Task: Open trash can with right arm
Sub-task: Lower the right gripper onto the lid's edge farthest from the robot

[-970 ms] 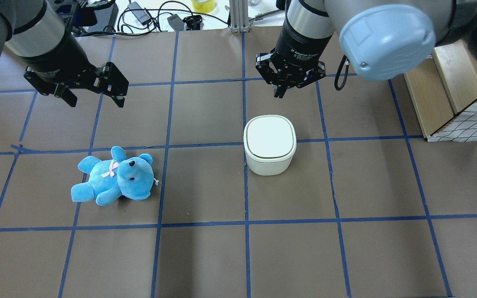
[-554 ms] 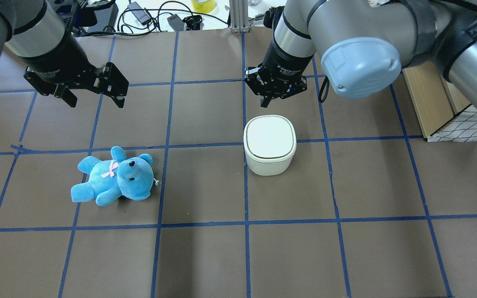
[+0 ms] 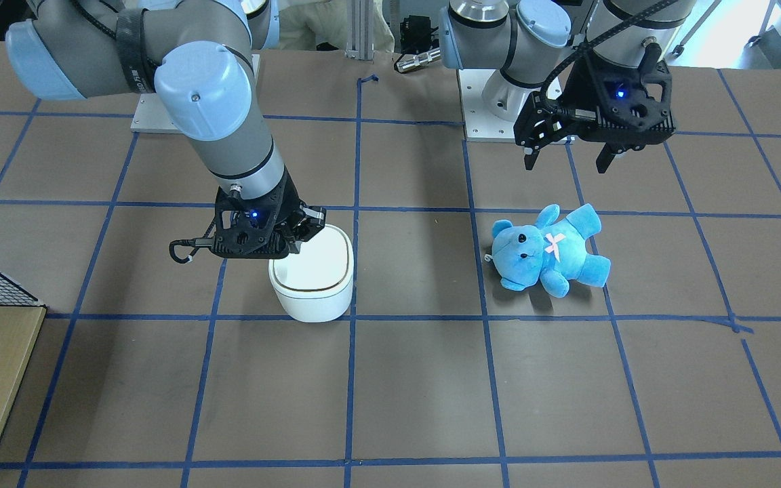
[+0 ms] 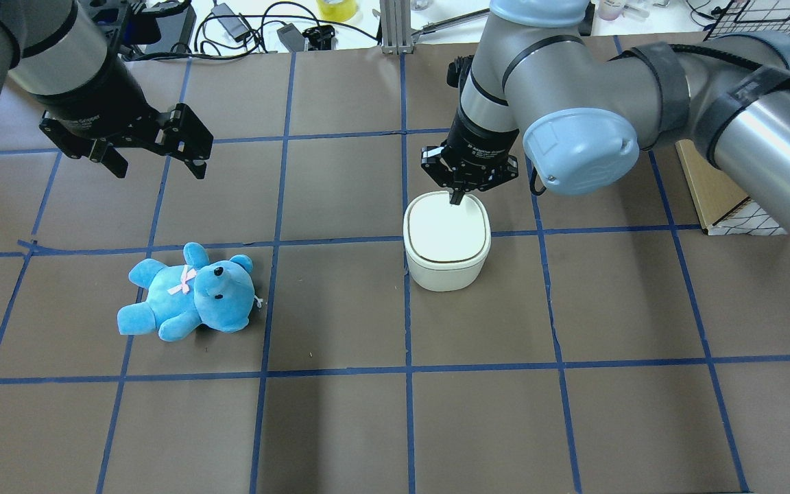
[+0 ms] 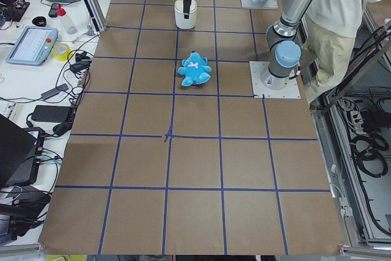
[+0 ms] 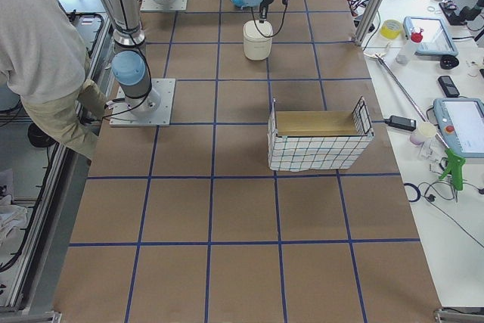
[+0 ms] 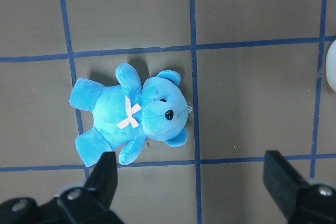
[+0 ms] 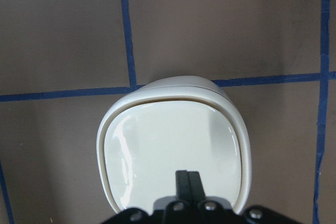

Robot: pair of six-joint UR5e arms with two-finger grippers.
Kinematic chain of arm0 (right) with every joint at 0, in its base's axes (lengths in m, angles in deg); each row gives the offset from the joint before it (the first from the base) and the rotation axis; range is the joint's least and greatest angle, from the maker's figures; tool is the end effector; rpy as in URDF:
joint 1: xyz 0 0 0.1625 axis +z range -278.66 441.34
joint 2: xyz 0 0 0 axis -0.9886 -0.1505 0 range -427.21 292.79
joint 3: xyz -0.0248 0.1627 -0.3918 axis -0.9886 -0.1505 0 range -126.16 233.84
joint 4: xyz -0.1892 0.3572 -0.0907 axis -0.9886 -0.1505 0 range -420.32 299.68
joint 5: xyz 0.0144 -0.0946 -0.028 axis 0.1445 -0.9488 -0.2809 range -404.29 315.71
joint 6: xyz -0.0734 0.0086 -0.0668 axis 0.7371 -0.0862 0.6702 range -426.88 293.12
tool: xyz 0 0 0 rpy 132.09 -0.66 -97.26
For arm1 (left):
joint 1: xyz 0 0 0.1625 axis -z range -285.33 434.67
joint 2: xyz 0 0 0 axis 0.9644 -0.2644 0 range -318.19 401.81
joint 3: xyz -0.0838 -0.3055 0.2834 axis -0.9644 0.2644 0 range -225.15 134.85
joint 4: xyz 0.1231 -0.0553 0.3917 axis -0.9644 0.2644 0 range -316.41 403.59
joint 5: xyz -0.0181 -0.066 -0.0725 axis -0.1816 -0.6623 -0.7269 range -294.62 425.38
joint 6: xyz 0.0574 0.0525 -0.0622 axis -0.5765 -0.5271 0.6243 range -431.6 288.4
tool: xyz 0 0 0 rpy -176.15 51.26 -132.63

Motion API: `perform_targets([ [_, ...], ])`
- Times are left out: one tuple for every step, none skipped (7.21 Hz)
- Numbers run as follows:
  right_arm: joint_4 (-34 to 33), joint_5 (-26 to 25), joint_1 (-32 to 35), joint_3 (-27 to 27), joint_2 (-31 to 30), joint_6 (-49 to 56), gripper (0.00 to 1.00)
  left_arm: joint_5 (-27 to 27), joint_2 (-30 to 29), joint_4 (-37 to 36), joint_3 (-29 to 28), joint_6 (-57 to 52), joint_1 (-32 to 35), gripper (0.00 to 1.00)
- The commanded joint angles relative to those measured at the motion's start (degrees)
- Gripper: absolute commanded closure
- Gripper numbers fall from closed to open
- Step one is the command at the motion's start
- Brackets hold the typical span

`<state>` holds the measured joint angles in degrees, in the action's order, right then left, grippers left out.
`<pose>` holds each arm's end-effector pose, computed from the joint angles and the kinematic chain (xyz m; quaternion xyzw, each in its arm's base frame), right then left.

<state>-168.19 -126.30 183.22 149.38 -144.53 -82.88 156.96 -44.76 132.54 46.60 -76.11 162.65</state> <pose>0.2603 -0.5226 0.3552 0.0362 0.9969 0.0197 0.0669 -0.1139 -0.4753 0.5036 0.0214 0.9994 -0.0230 0.0151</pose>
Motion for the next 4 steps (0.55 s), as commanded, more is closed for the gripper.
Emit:
perform_targets([
  [-0.41, -0.61, -0.10, 0.27, 1.46, 0.09, 1.00, 0.00, 0.00, 0.00, 0.00, 0.02, 0.00, 0.00],
  [-0.41, -0.70, -0.10, 0.27, 2.08, 0.44, 1.00, 0.00, 0.00, 0.00, 0.00, -0.06, 0.00, 0.00],
  [-0.41, -0.53, -0.18, 0.70, 2.52, 1.14, 1.00, 0.00, 0.00, 0.00, 0.00, -0.06, 0.00, 0.00],
  [-0.32, 0.17, -0.19, 2.01, 2.61, 1.58, 1.00, 0.00, 0.00, 0.00, 0.00, -0.06, 0.00, 0.00],
])
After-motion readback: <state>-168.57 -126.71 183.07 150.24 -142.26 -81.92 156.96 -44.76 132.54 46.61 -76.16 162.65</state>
